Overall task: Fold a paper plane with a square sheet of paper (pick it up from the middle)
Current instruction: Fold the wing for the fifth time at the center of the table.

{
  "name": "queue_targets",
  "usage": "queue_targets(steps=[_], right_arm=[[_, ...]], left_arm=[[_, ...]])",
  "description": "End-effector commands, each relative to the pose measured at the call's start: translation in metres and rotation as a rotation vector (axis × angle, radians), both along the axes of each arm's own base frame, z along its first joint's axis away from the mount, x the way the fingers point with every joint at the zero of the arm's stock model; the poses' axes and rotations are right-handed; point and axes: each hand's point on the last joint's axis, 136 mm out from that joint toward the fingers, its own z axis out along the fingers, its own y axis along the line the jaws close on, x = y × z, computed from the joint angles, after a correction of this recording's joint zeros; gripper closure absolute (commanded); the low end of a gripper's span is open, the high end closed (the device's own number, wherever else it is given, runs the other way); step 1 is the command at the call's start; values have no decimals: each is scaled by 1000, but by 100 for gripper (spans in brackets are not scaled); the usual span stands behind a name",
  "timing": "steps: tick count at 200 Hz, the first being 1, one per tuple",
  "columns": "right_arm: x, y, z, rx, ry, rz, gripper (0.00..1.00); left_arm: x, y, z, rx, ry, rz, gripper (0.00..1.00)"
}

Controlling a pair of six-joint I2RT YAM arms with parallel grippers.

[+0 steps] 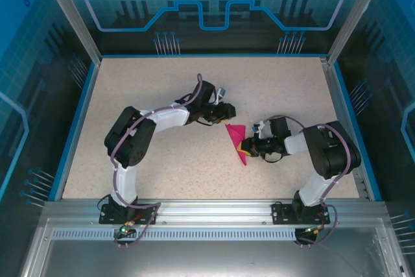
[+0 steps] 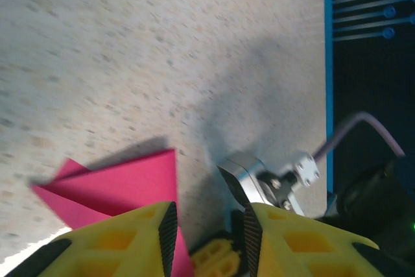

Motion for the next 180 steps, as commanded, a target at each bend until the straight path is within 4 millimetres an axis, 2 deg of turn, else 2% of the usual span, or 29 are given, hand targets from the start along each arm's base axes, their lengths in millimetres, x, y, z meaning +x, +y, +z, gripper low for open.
queue_targets(steps=[1, 26, 55, 91, 118, 149, 180], right_arm=[[-24, -24, -55, -205, 168, -67, 92], [-24, -24, -54, -205, 168, -68, 92], [-25, -25, -55, -209, 167, -69, 91], [-22, -23, -49, -192, 152, -73, 89], [-20, -23, -35, -190, 126, -70, 84], [-22, -33, -15, -257, 83, -81, 76], [-25, -50, 4, -363, 40, -114, 71]], left_arm=[[-28, -13, -17, -5, 58, -59, 65], [-40, -25, -36, -2, 105, -98, 66], [-45, -33, -54, 19, 142, -119, 66], [-49, -24, -86, 98, 202, -95, 67], [-54, -16, -108, 159, 251, -83, 70], [-60, -12, -115, 174, 265, -90, 70], [-60, -14, -111, 166, 254, -102, 70]])
